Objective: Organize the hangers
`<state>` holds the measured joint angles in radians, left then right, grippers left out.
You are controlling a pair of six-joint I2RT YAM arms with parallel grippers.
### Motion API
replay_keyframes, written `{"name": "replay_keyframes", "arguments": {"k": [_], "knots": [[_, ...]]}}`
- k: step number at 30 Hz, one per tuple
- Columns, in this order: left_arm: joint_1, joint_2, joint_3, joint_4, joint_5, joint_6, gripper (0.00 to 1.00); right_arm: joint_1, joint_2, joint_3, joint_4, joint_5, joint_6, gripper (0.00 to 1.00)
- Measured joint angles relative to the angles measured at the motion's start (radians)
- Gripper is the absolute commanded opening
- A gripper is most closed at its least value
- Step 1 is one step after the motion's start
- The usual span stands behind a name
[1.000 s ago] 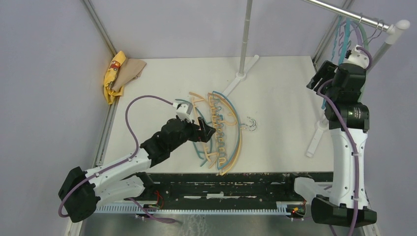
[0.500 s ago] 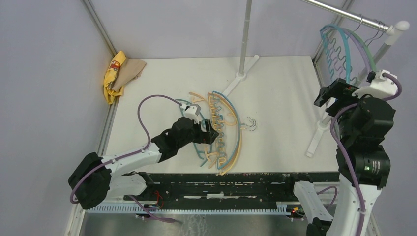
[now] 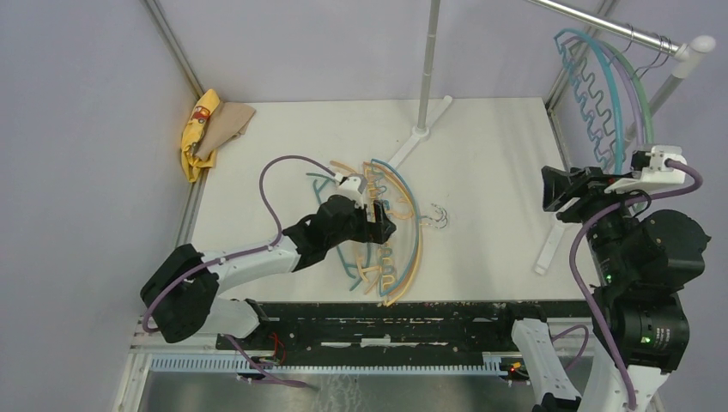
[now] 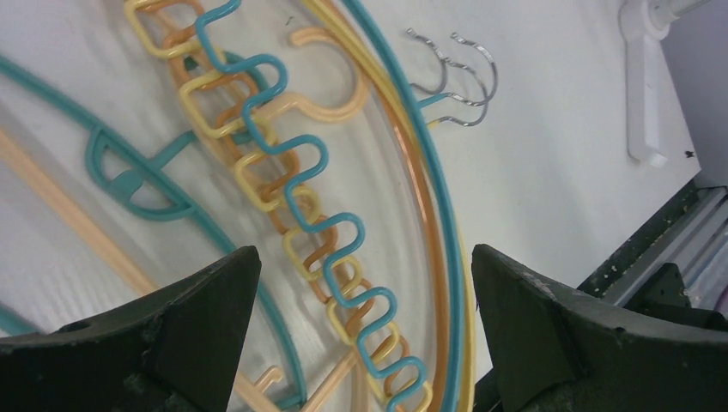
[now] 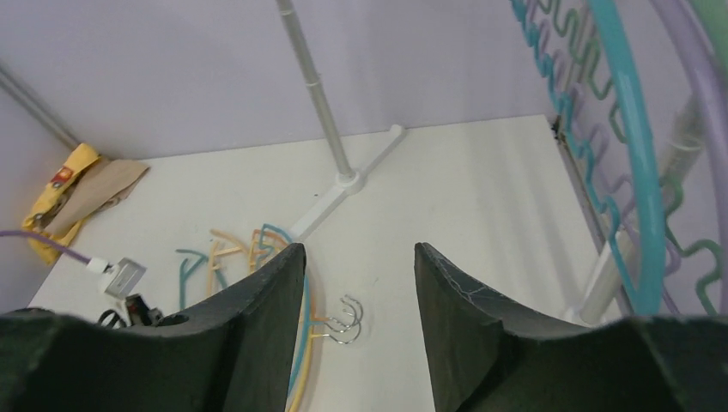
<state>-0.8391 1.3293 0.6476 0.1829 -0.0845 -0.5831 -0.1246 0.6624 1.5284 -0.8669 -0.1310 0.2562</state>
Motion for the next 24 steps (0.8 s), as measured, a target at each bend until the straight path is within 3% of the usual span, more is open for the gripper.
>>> {"name": "replay_keyframes", "arguments": {"k": [14,24], "knots": [[-0.159,0.271,0.232,0.009,-0.019,0.001,0.99,0.0,0.053,-0.042,0.027,-0.313,0.008,0.6],[-0.16,0.443,0.38,-0.027,-0.048,0.021,0.82,0.001,0.055,-0.143,0.042,-0.375,0.019,0.6]]}}
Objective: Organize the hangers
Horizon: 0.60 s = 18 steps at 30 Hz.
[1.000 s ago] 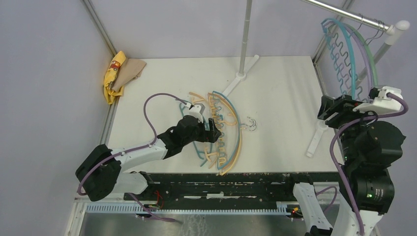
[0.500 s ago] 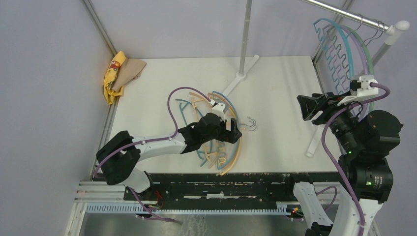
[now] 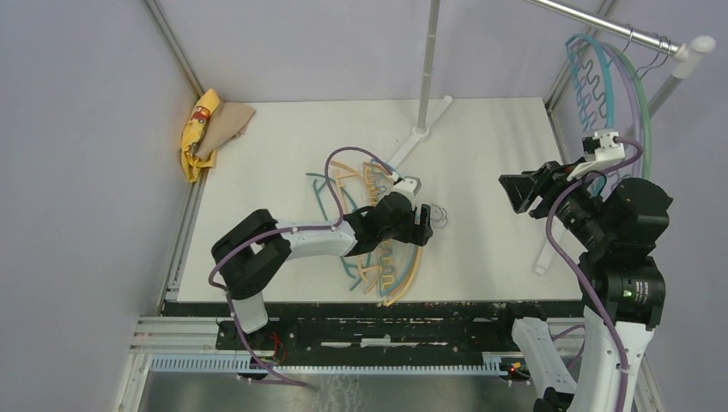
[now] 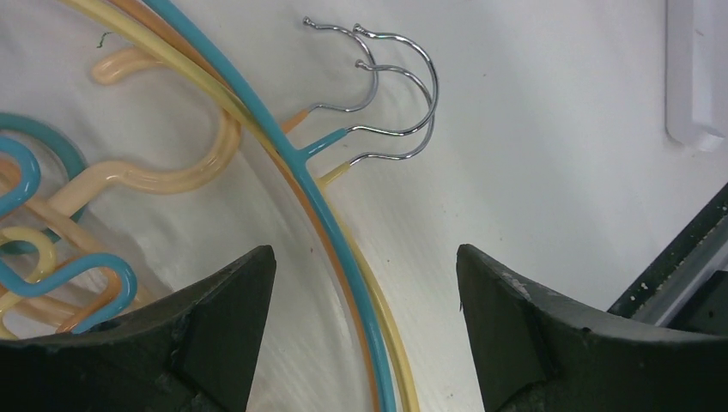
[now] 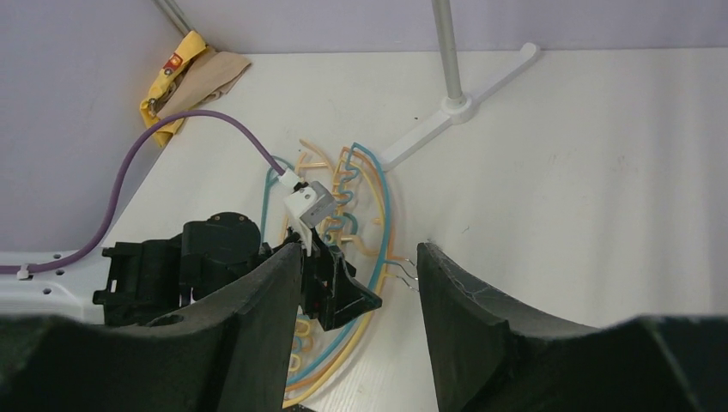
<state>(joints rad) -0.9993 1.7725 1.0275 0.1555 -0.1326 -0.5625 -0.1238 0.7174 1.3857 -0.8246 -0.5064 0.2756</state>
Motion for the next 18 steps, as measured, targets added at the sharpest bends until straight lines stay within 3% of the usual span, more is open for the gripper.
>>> {"name": "replay_keyframes", "arguments": {"k": [7,14,18], "knots": [[0.0,0.076,0.017,-0.019,-0.019,0.023,0.69,0.009,-0.003,-0.029,0.003,-0.012,0.008,0.61],[0.0,0.082,0.02,-0.021,-0.023,0.025,0.38,0.013,-0.005,-0.058,0.016,-0.012,0.01,0.62],[0.0,0.082,0.022,-0.023,-0.019,0.027,0.37,0.013,-0.005,-0.068,0.017,-0.012,0.012,0.61]]}}
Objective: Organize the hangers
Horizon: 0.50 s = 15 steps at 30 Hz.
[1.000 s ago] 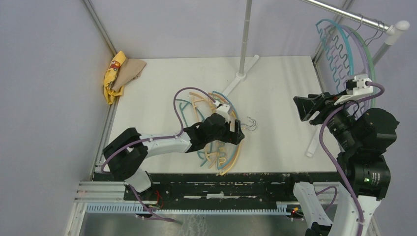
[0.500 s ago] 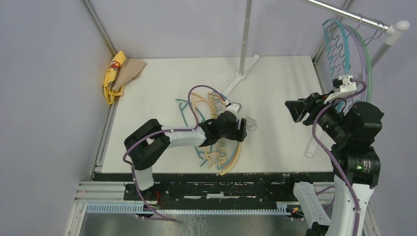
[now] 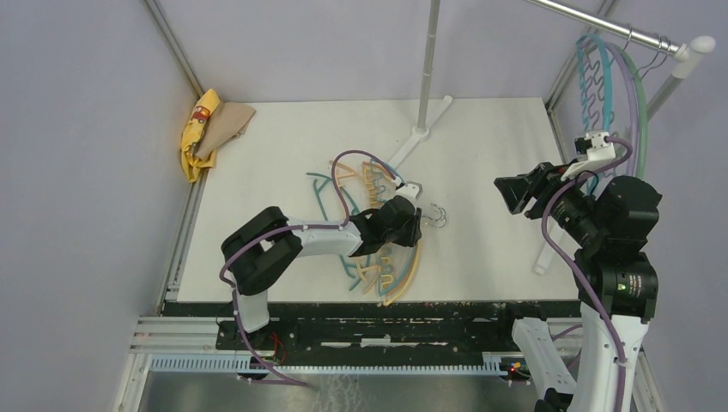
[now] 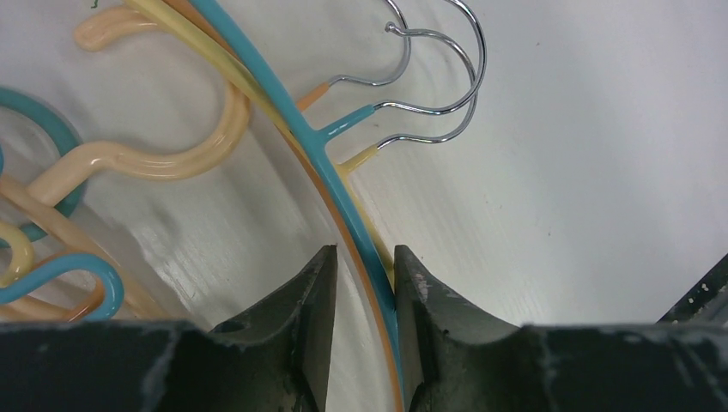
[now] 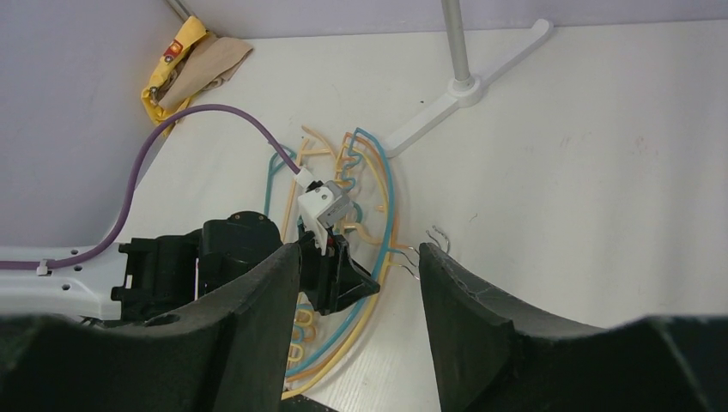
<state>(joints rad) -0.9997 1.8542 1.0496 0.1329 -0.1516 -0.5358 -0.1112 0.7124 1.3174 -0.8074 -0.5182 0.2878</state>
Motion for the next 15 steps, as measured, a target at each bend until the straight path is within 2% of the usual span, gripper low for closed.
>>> {"name": "replay_keyframes", "arguments": {"k": [2,4,6,7,15], "knots": [[0.0,0.0,0.0,0.0,0.001,0.0,0.37,0.0,0.0,-0.002,0.003,0.0,0.0,0.61],[0.0,0.002,0.0,0.0,0.002,0.001,0.25,0.0,0.0,-0.002,0.005,0.0,0.0,0.61],[0.0,0.005,0.003,0.002,0.007,0.002,0.06,0.0,0.0,-0.003,0.006,0.0,0.002,0.61],[-0.001,0.007,0.005,0.003,0.005,0.003,0.04,0.0,0.0,-0.004,0.007,0.0,0.002,0.61],[0.0,0.011,0.008,0.004,-0.003,0.001,0.03,0.005,0.0,-0.007,0.007,-0.005,0.003,0.59]]}}
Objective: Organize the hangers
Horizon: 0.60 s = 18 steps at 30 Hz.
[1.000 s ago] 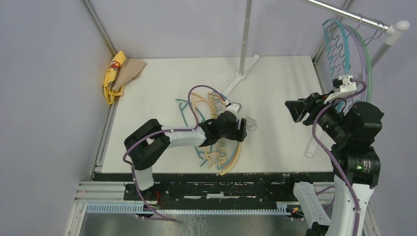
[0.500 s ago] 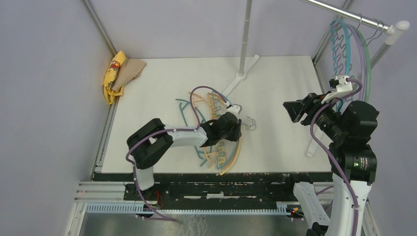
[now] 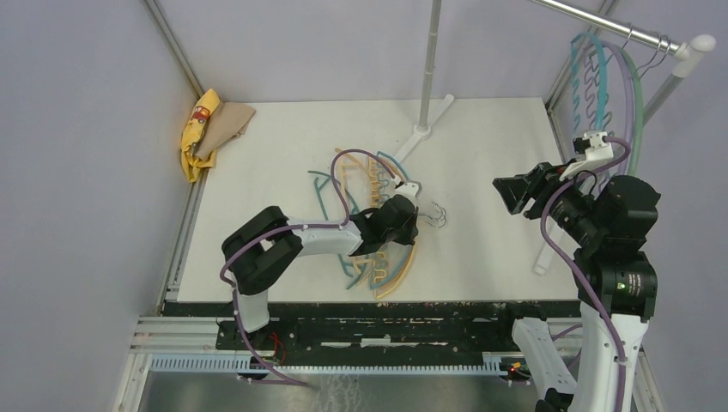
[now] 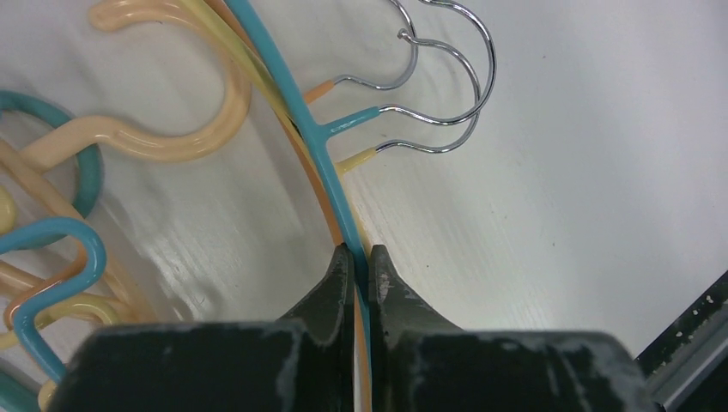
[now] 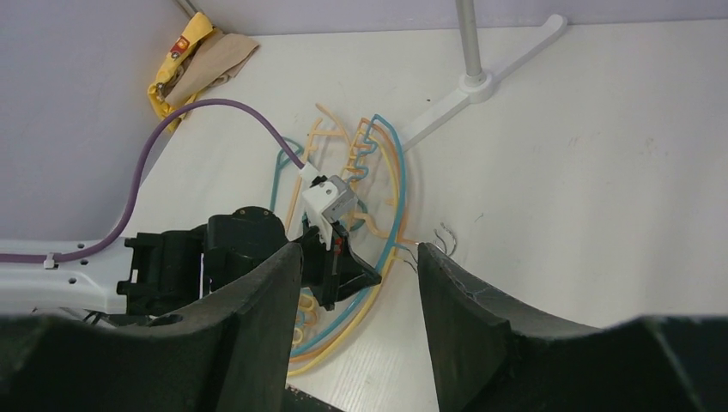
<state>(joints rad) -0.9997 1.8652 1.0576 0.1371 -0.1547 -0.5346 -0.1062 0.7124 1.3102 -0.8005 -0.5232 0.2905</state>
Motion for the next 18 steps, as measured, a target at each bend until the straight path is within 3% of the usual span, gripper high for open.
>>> {"name": "replay_keyframes", "arguments": {"k": [8,18], "knots": [[-0.002,-0.203,-0.022,-0.077,-0.011,0.012,0.03,0.002,0.052,0.002,0.0,-0.097,0.0,0.59],[0.008,-0.568,-0.076,-0.06,-0.13,0.01,0.03,0.033,0.097,-0.088,0.009,-0.173,0.0,0.73]]}}
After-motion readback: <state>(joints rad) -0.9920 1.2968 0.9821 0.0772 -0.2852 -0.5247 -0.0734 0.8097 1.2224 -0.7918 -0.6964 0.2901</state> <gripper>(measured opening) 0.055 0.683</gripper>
